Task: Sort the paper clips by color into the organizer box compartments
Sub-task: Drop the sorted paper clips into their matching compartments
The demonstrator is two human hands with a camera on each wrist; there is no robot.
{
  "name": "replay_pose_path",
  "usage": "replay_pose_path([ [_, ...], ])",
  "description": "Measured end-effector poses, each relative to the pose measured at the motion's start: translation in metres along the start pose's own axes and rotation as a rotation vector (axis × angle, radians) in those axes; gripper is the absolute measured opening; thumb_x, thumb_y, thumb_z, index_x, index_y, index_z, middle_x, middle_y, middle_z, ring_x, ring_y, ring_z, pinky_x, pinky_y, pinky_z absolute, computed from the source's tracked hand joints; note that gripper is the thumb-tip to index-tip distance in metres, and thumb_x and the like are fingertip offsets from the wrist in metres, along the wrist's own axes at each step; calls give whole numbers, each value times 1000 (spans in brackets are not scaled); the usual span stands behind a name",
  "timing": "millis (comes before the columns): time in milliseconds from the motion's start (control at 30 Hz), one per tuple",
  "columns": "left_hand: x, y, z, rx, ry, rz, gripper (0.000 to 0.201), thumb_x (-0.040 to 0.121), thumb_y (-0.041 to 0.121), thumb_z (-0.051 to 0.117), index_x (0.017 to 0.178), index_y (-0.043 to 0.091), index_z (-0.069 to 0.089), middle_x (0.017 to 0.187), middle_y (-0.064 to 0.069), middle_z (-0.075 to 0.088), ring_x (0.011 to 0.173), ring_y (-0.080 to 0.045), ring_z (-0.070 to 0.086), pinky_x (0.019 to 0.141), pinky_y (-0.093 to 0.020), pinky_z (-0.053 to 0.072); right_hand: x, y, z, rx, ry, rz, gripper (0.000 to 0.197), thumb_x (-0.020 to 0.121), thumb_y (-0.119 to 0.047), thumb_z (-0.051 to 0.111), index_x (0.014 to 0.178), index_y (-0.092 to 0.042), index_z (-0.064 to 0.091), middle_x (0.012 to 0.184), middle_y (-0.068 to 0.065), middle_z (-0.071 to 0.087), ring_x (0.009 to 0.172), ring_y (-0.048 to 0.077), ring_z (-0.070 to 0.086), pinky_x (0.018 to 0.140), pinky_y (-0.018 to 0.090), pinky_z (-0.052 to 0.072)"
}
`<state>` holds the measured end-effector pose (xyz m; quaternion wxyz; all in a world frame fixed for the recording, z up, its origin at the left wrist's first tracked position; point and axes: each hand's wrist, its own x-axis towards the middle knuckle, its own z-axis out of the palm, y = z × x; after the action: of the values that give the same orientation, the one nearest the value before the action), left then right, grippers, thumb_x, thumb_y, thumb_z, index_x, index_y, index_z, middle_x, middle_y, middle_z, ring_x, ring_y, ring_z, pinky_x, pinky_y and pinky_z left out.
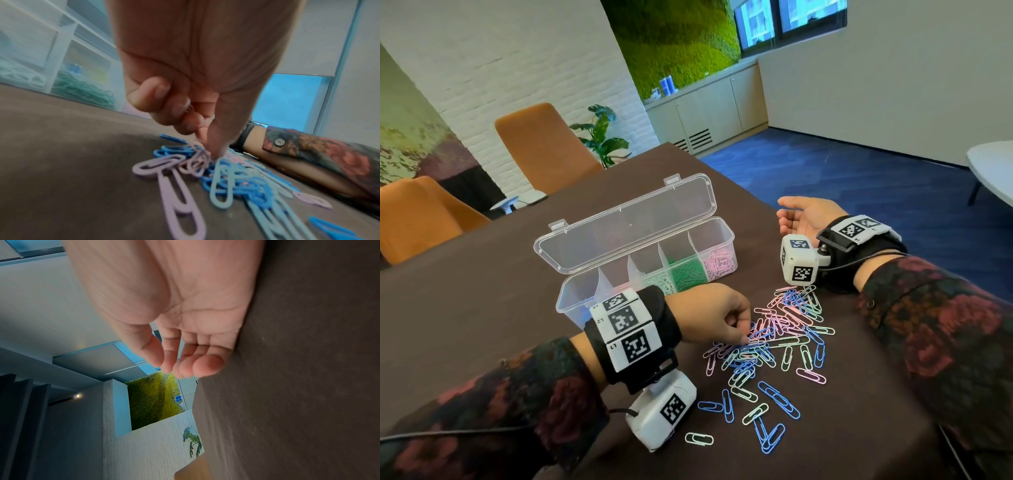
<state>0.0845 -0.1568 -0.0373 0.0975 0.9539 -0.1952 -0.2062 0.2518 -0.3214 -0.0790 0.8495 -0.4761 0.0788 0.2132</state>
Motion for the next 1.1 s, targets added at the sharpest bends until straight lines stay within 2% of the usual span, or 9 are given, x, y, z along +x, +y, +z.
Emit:
replay_pose_path([
  [100,-1,-5,-4,-127,11,7,14,86,17,66,78,20,56,59,10,47,49,-1,40,54,-14,33,0,0,0,0,1,-2,17,90,-18,61,83,-4,55,68,4,51,55,13,47,40,17,44],
  [233,-7,-14,-9,-848,150,-74,12,74,15,60,66,19,52,58,5,52,50,-7,39,46,-16,30,2,0,0,9,-1,-18,14,90,-16,61,84,-4,55,69,4,52,54,13,48,41,18,45],
  [333,-9,-19,-7,-1383,165,-124,5,71,11,52,68,14,49,67,-5,60,51,-12,51,42,-17,39,2,1,0,6,0,-22,13,90,-15,61,85,-4,55,68,4,52,53,13,48,42,19,46],
  [433,-8,-21,-4,-1516,104,-106,8,67,8,56,74,10,54,70,-10,64,55,-17,61,46,-21,49,1,0,0,1,1,-16,14,90,-16,61,84,-4,55,69,4,52,54,13,48,41,18,45],
  [533,-6,-18,-4,-1432,15,-80,19,66,13,61,83,11,52,65,-5,60,53,-15,58,47,-20,48,0,-1,1,-5,5,-8,16,90,-16,60,83,-4,54,69,4,51,55,13,47,40,17,44],
  [600,-5,-15,-5,-1284,-12,-89,12,69,15,61,79,14,54,57,1,50,46,-10,45,42,-17,37,0,-1,1,-6,7,-5,15,90,-17,60,84,-4,54,69,4,51,55,14,47,40,16,45],
  [667,-3,-10,-6,-970,-14,-107,5,77,14,60,78,16,56,53,7,44,44,-6,35,41,-14,28,1,-1,0,-3,8,-10,15,90,-16,60,85,-4,54,69,4,51,55,14,47,40,17,45],
  [833,5,4,-10,-94,-41,-28,7,87,12,65,94,13,65,59,12,47,48,4,43,52,-7,31,1,0,0,1,5,-28,14,91,-15,60,86,-3,54,69,5,52,55,14,48,41,18,45],
  [1100,9,14,-7,133,-13,-59,16,85,21,68,92,7,66,56,10,43,49,7,44,51,-9,33,1,1,1,16,1,-31,12,90,-14,61,86,-4,55,68,5,52,53,13,48,41,18,45],
])
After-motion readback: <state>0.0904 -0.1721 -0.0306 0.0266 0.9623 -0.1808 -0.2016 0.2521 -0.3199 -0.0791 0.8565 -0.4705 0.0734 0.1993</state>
